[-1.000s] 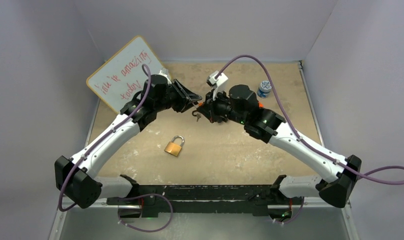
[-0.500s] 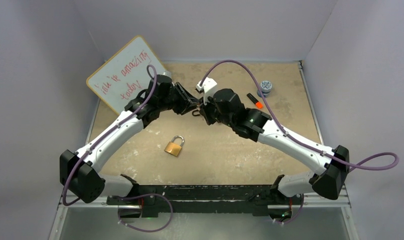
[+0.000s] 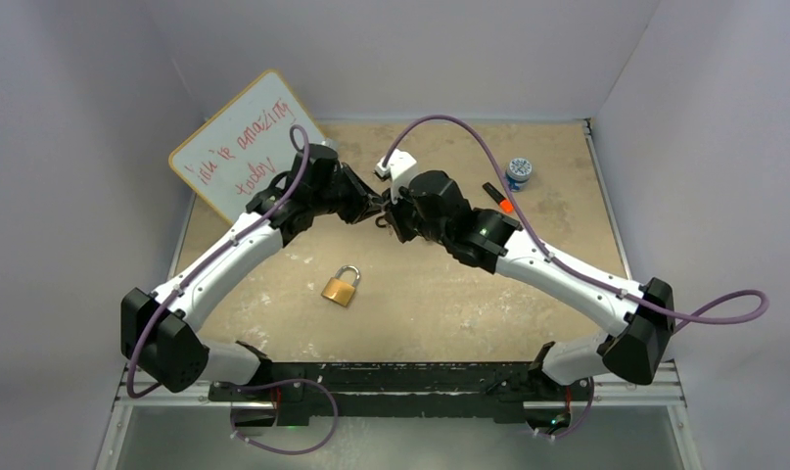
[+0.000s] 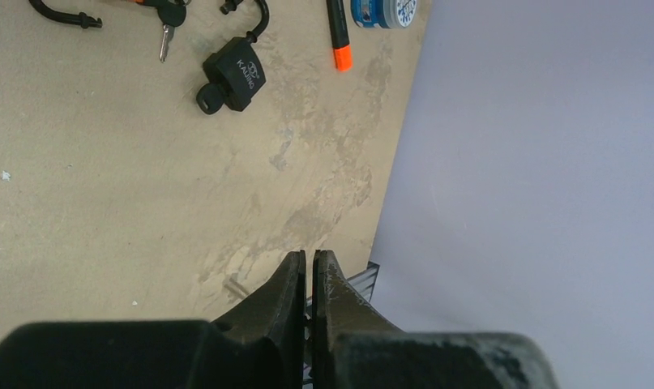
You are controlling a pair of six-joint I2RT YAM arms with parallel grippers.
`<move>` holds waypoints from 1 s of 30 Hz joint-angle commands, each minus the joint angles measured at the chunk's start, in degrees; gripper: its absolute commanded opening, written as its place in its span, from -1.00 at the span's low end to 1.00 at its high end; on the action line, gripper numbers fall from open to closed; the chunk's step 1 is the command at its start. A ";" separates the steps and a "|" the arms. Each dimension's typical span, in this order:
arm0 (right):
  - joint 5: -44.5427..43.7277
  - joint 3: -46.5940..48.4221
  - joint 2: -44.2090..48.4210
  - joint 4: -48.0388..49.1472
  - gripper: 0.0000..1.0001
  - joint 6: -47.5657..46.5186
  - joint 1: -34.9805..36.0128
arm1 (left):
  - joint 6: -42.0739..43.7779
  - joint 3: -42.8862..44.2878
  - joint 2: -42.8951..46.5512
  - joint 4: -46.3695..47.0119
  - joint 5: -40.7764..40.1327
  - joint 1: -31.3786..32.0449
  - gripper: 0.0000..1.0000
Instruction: Unlock with the key
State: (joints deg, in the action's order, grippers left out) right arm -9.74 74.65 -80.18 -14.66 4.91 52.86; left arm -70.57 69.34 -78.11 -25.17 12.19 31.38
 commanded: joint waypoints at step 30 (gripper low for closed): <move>59.13 -15.75 13.74 46.87 0.20 41.49 -22.36 | 27.49 -7.49 11.58 46.24 23.57 -0.26 -1.00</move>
State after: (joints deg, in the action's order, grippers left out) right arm 39.75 58.57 -66.70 20.12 41.04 30.68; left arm -41.39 61.95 -66.22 11.77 28.42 31.24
